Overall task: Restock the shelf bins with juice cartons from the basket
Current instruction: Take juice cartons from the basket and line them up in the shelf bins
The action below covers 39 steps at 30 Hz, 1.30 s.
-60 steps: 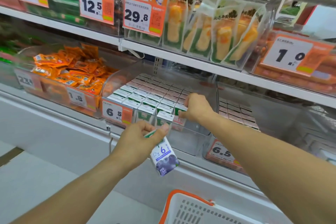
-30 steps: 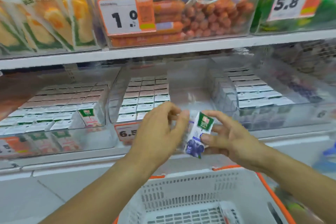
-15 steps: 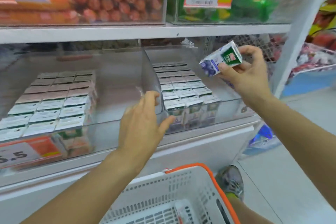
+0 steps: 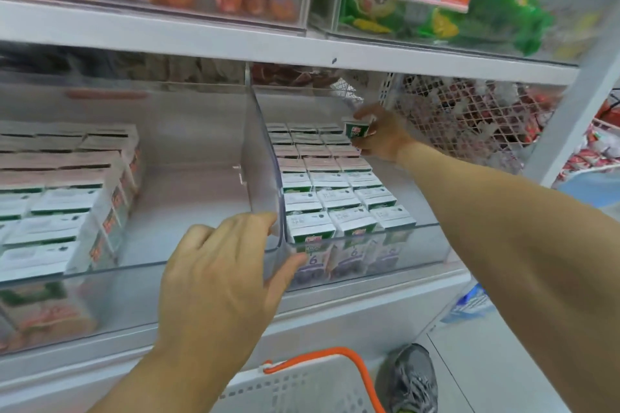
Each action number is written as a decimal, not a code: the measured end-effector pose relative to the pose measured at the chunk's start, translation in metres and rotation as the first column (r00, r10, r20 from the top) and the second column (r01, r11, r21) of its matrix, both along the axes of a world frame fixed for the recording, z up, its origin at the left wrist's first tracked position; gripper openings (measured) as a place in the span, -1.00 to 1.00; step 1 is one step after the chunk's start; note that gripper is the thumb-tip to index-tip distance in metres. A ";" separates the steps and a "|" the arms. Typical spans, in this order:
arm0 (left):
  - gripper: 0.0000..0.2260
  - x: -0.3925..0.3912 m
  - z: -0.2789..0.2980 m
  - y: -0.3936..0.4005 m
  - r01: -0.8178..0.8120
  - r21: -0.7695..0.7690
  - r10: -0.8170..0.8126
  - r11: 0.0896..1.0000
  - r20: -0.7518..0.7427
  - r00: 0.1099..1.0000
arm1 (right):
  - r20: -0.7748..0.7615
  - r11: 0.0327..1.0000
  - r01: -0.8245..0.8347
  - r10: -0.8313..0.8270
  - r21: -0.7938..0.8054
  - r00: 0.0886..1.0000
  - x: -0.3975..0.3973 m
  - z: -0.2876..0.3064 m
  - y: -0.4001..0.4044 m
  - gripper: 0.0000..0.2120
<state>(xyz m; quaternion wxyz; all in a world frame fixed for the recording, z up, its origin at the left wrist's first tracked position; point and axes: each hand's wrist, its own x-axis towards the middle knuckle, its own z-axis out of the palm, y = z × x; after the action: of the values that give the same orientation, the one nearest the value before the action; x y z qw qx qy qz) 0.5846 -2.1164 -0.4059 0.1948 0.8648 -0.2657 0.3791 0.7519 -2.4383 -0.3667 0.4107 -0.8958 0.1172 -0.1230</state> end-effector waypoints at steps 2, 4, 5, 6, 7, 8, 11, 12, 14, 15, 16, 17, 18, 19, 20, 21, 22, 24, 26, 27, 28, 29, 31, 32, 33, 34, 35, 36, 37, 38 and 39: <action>-0.65 0.001 -0.002 0.000 0.030 0.010 -0.030 1.000 0.031 0.999 | 0.002 1.000 0.024 -0.024 -0.015 1.000 0.000 -0.003 0.001 -0.60; -0.65 0.001 -0.004 0.000 0.045 0.008 -0.045 0.999 0.040 0.998 | -0.011 0.998 0.028 -0.028 -0.058 1.000 -0.004 -0.003 0.000 -0.57; -0.65 0.001 -0.005 0.000 0.050 0.000 -0.050 0.999 0.036 0.998 | -0.032 0.995 0.033 -0.036 -0.092 0.999 -0.009 -0.001 -0.001 -0.50; -0.65 0.000 -0.005 0.000 0.054 -0.006 -0.054 0.999 0.030 0.998 | -0.057 0.992 0.051 -0.058 -0.118 0.997 -0.016 0.003 -0.001 -0.44; -0.66 0.000 -0.005 0.001 0.055 -0.008 -0.055 0.998 0.026 0.998 | -0.073 0.989 0.070 -0.080 -0.127 0.994 -0.023 0.008 -0.001 -0.42; -0.67 -0.001 -0.004 0.001 0.053 -0.004 -0.053 0.999 0.023 0.998 | -0.077 0.991 0.086 -0.094 -0.098 0.993 -0.032 0.016 0.001 -0.44; -0.66 -0.003 0.000 0.003 0.040 0.017 -0.040 0.999 -0.010 0.999 | 0.039 0.994 0.104 -0.105 0.017 0.994 -0.077 0.041 0.010 -0.60; -0.67 -0.004 0.001 0.003 0.039 0.021 -0.039 0.999 -0.023 0.999 | 0.081 0.994 0.105 -0.104 -0.007 0.991 -0.097 0.048 0.016 -0.66; -0.69 -0.007 0.001 0.003 0.047 0.014 -0.046 0.999 -0.061 0.997 | 0.136 0.986 0.122 -0.106 -0.118 0.985 -0.143 0.056 0.029 -0.79; -0.69 -0.006 0.000 0.002 0.051 -0.001 -0.051 0.999 -0.087 0.995 | 0.155 0.989 0.106 -0.090 -0.102 0.984 -0.163 0.057 0.036 -0.84; -0.69 -0.008 0.001 0.002 0.060 -0.027 -0.063 0.998 -0.109 0.992 | 0.176 0.997 0.073 -0.065 -0.040 0.982 -0.185 0.057 0.045 -0.86; -0.69 -0.011 0.002 0.002 0.079 -0.069 -0.086 0.995 -0.120 0.989 | 0.192 0.999 0.040 -0.042 0.016 0.980 -0.206 0.057 0.054 -0.86; -0.71 -0.015 0.004 0.002 0.106 -0.130 -0.122 0.986 -0.115 0.986 | 0.194 0.999 0.013 -0.023 0.050 0.981 -0.227 0.055 0.066 -0.86; -0.75 -0.020 0.007 0.002 0.143 -0.194 -0.163 0.971 -0.090 0.983 | 0.182 0.997 -0.015 0.002 0.071 0.983 -0.246 0.053 0.078 -0.88; -0.80 -0.026 0.010 0.001 0.190 -0.239 -0.207 0.952 -0.048 0.977 | 0.158 0.994 -0.051 0.035 0.097 0.987 -0.262 0.049 0.089 -0.89; -0.85 -0.031 0.013 0.001 0.246 -0.254 -0.257 0.935 -0.008 0.966 | 0.124 0.988 -0.084 0.068 0.128 0.990 -0.276 0.044 0.099 -0.89; -0.90 -0.036 0.014 0.000 0.311 -0.247 -0.320 0.918 0.004 0.947 | 0.080 0.981 -0.115 0.103 0.156 0.991 -0.285 0.036 0.109 -0.88; -0.91 -0.044 0.008 0.001 0.420 -0.199 -0.444 0.886 -0.099 0.890 | -0.031 0.969 -0.166 0.174 0.181 0.984 -0.296 0.016 0.124 -0.87; -0.89 -0.051 -0.011 0.008 0.421 -0.134 -0.442 0.897 -0.282 0.852 | -0.143 0.963 -0.179 0.210 0.200 0.967 -0.298 -0.011 0.141 -0.86; -0.89 -0.055 -0.026 0.013 0.387 -0.112 -0.399 0.915 -0.387 0.831 | -0.195 0.961 -0.172 0.216 0.218 0.957 -0.298 -0.027 0.149 -0.87; -0.90 -0.061 -0.043 0.019 0.347 -0.096 -0.346 0.933 -0.505 0.791 | -0.252 0.960 -0.160 0.218 0.231 0.943 -0.298 -0.045 0.157 -0.88; -0.92 -0.068 -0.064 0.026 0.312 -0.074 -0.288 0.947 -0.621 0.729 | -0.310 0.959 -0.152 0.224 0.240 0.924 -0.299 -0.063 0.165 -0.88; -0.90 -0.084 -0.109 0.045 0.273 -0.026 -0.180 0.962 -0.812 0.555 | -0.404 0.961 -0.145 0.232 0.236 0.885 -0.302 -0.105 0.180 -0.86; -0.86 -0.094 -0.132 0.056 0.262 -0.006 -0.128 0.965 -0.884 0.450 | -0.449 0.964 -0.144 0.233 0.222 0.863 -0.305 -0.127 0.186 -0.83; -0.82 -0.104 -0.155 0.067 0.255 0.012 -0.080 0.967 -0.935 0.347 | -0.496 0.968 -0.147 0.231 0.202 0.837 -0.310 -0.147 0.192 -0.81; -0.80 -0.114 -0.176 0.078 0.254 0.022 -0.044 0.967 -0.967 0.251 | -0.542 0.970 -0.155 0.232 0.185 0.808 -0.317 -0.167 0.196 -0.80; -0.78 -0.124 -0.195 0.089 0.251 0.024 -0.018 0.968 -0.986 0.163 | -0.585 0.970 -0.163 0.240 0.182 0.775 -0.324 -0.187 0.199 -0.80; -0.77 -0.134 -0.213 0.097 0.245 0.020 0.001 0.969 -0.997 0.078 | -0.618 0.967 -0.160 0.250 0.198 0.745 -0.332 -0.205 0.201 -0.81; -0.76 -0.144 -0.228 0.104 0.239 0.014 0.014 0.971 -1.000 0.001 | -0.652 0.965 -0.158 0.258 0.209 0.713 -0.340 -0.222 0.202 -0.83; -0.75 -0.154 -0.240 0.108 0.230 0.007 0.021 0.973 -0.998 -0.058 | -0.689 0.965 -0.171 0.262 0.200 0.676 -0.348 -0.238 0.202 -0.83; -0.74 -0.163 -0.253 0.109 0.211 0.001 0.024 0.977 -0.994 -0.107 | -0.731 0.963 -0.211 0.264 0.166 0.629 -0.356 -0.252 0.202 -0.82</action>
<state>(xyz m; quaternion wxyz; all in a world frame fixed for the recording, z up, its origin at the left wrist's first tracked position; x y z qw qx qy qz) 0.4219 -2.0070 -0.6584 0.2841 0.8511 -0.1230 -0.4240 0.3964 -2.2359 -0.6190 0.3674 -0.8606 0.1601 0.3141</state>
